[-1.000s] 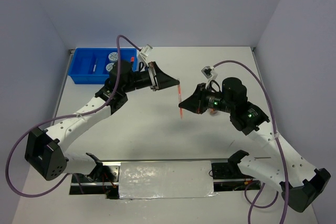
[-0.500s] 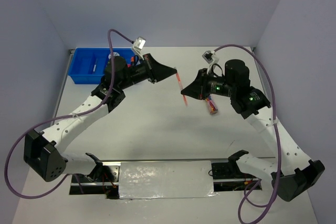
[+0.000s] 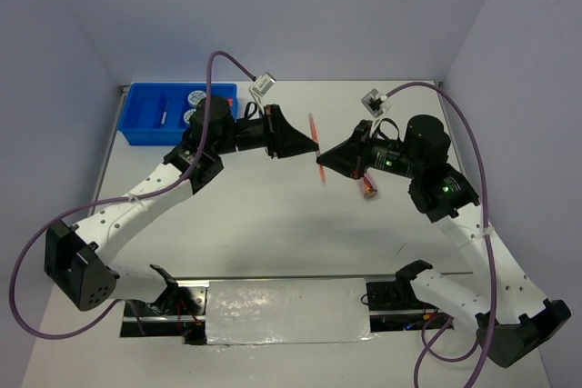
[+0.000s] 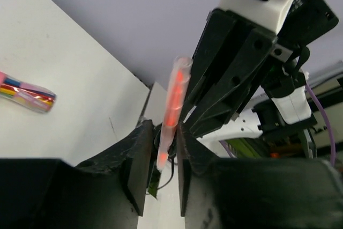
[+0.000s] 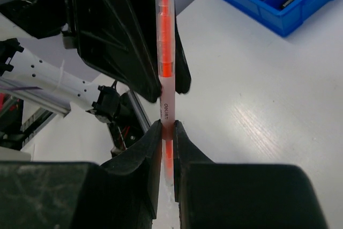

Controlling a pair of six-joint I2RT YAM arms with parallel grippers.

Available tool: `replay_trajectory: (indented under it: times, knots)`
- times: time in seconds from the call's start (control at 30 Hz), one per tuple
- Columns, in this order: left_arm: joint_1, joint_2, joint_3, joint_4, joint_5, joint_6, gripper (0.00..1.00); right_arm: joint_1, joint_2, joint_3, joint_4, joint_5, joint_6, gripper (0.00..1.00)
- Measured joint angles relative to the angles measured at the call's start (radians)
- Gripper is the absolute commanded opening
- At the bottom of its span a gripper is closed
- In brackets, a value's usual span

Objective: Sort the stationery into containers
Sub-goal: Close the pen cap on the pen.

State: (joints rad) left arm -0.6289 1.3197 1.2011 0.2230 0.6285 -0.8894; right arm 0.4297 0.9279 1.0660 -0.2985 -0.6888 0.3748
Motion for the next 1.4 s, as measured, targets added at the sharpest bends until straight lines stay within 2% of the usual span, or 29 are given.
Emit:
replay_trajectory:
  times: [0.07, 0.23, 0.37, 0.4, 0.43, 0.47, 0.57, 0.77, 0.8, 0.83, 0.87, 0.9, 0.93, 0.97, 1.03, 1.07, 1.17, 1.3, 1.4]
  knots:
    - [-0.010, 0.019, 0.002, 0.018, 0.034, -0.008, 0.40, 0.000, -0.013, 0.000, 0.013, 0.007, -0.001, 0.00]
    - [-0.011, 0.039, 0.002, 0.052, 0.069, -0.035, 0.36, 0.001, -0.013, 0.000, 0.016, 0.019, -0.001, 0.00]
    - [-0.011, 0.050, 0.002, 0.098, 0.087, -0.056, 0.18, 0.008, -0.007, 0.002, 0.027, 0.019, 0.003, 0.00]
    - [-0.010, 0.052, 0.002, 0.106, 0.090, -0.058, 0.04, 0.008, -0.006, 0.006, 0.029, 0.020, 0.006, 0.00]
    - [-0.008, 0.055, 0.002, 0.116, 0.094, -0.060, 0.00, 0.008, -0.004, 0.008, 0.029, 0.020, 0.006, 0.00]
    - [-0.008, 0.056, 0.002, 0.128, 0.100, -0.059, 0.00, 0.008, -0.002, 0.010, 0.032, 0.016, 0.009, 0.05]
    - [-0.002, 0.061, 0.002, 0.161, 0.135, -0.059, 0.00, 0.008, 0.006, 0.015, 0.043, -0.014, 0.010, 0.35]
    - [-0.017, 0.080, 0.001, 0.270, 0.216, -0.104, 0.00, 0.024, 0.047, 0.015, 0.072, -0.119, 0.002, 0.42]
    - [-0.018, 0.080, 0.000, 0.286, 0.225, -0.111, 0.00, 0.024, 0.051, 0.015, 0.074, -0.134, 0.002, 0.36]
    - [-0.017, 0.080, -0.003, 0.300, 0.231, -0.112, 0.00, 0.024, 0.054, 0.015, 0.079, -0.145, 0.003, 0.18]
    - [-0.016, 0.080, -0.005, 0.309, 0.232, -0.110, 0.00, 0.026, 0.055, 0.015, 0.087, -0.160, 0.000, 0.09]
    - [-0.013, 0.080, -0.006, 0.319, 0.238, -0.110, 0.00, 0.027, 0.055, 0.015, 0.084, -0.162, 0.009, 0.01]
    - [-0.012, 0.080, -0.006, 0.325, 0.241, -0.107, 0.00, 0.027, 0.055, 0.015, 0.089, -0.166, 0.014, 0.00]
    - [-0.012, 0.081, -0.006, 0.327, 0.241, -0.103, 0.08, 0.027, 0.055, 0.015, 0.091, -0.170, 0.019, 0.00]
    - [-0.012, 0.080, -0.002, 0.303, 0.239, -0.082, 0.36, 0.027, 0.056, 0.015, 0.088, -0.168, 0.021, 0.00]
    - [-0.012, 0.080, 0.004, 0.285, 0.232, -0.065, 0.53, 0.027, 0.058, 0.015, 0.085, -0.169, 0.021, 0.00]
    - [-0.014, 0.080, 0.042, 0.177, 0.186, -0.006, 0.77, 0.027, 0.061, 0.014, 0.092, -0.165, 0.019, 0.00]
    - [-0.014, 0.080, 0.120, 0.051, 0.111, 0.055, 0.80, 0.027, 0.060, -0.002, 0.119, -0.165, 0.024, 0.00]
    - [-0.010, 0.079, 0.182, 0.009, 0.063, 0.086, 0.79, 0.027, 0.057, -0.020, 0.125, -0.166, 0.028, 0.00]
